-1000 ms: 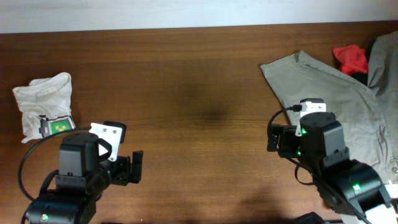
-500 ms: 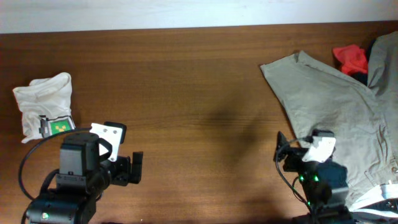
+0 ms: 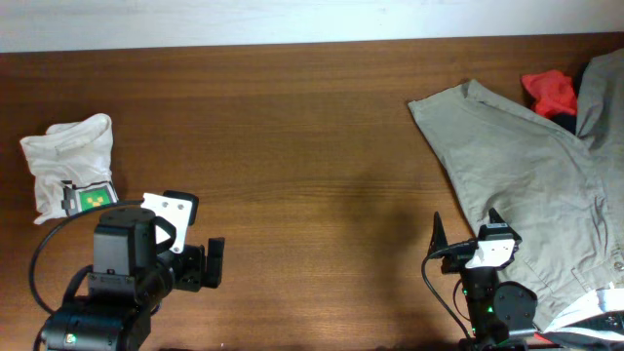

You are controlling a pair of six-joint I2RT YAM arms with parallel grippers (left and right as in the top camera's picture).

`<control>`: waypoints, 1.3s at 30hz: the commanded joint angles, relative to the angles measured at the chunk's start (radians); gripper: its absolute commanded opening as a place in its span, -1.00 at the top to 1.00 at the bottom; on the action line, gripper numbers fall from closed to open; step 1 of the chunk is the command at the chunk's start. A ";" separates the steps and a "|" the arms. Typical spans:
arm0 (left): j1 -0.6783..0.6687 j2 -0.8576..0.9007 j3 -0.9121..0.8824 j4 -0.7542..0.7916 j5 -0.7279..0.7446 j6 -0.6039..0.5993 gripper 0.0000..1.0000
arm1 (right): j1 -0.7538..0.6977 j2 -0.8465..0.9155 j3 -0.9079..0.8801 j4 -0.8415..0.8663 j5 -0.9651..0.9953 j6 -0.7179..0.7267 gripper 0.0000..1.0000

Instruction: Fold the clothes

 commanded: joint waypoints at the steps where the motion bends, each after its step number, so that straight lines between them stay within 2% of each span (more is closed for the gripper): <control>1: 0.002 -0.006 -0.004 0.001 -0.007 0.012 -0.98 | -0.006 -0.006 -0.005 -0.007 -0.020 0.005 -0.98; 17: 0.002 -0.033 -0.006 0.001 -0.007 0.012 -0.98 | -0.006 -0.006 -0.005 -0.007 -0.020 0.005 -0.97; 22: 0.002 -0.217 -0.024 0.001 -0.007 0.012 -0.99 | -0.006 -0.006 -0.005 -0.007 -0.020 0.005 -0.97; 24: 0.011 -0.322 -0.144 0.023 0.000 0.012 -0.99 | -0.006 -0.006 -0.005 -0.007 -0.020 0.005 -0.97; 26: 0.018 -0.432 -0.325 0.169 0.007 0.011 -0.99 | -0.006 -0.006 -0.005 -0.007 -0.020 0.005 -0.97; 29: 0.018 -0.637 -0.655 0.529 0.028 0.011 -0.98 | -0.006 -0.006 -0.005 -0.007 -0.020 0.004 -0.97; 33: 0.029 -0.794 -0.875 0.814 0.031 0.012 -0.99 | -0.006 -0.006 -0.005 -0.007 -0.020 0.005 -0.97; 35: 0.061 -0.795 -1.007 1.107 0.027 0.035 -0.98 | -0.006 -0.006 -0.005 -0.007 -0.020 0.005 -0.97; 36: 0.071 -0.795 -1.049 1.175 0.031 0.035 -0.99 | -0.006 -0.006 -0.005 -0.007 -0.020 0.004 -0.97; 38: 0.072 -0.795 -1.046 1.084 0.027 0.050 -0.99 | -0.006 -0.006 -0.005 -0.007 -0.020 0.005 -0.97; 39: 0.072 -0.795 -1.046 1.091 0.027 0.050 -0.99 | -0.006 -0.006 -0.005 -0.007 -0.020 0.005 -0.97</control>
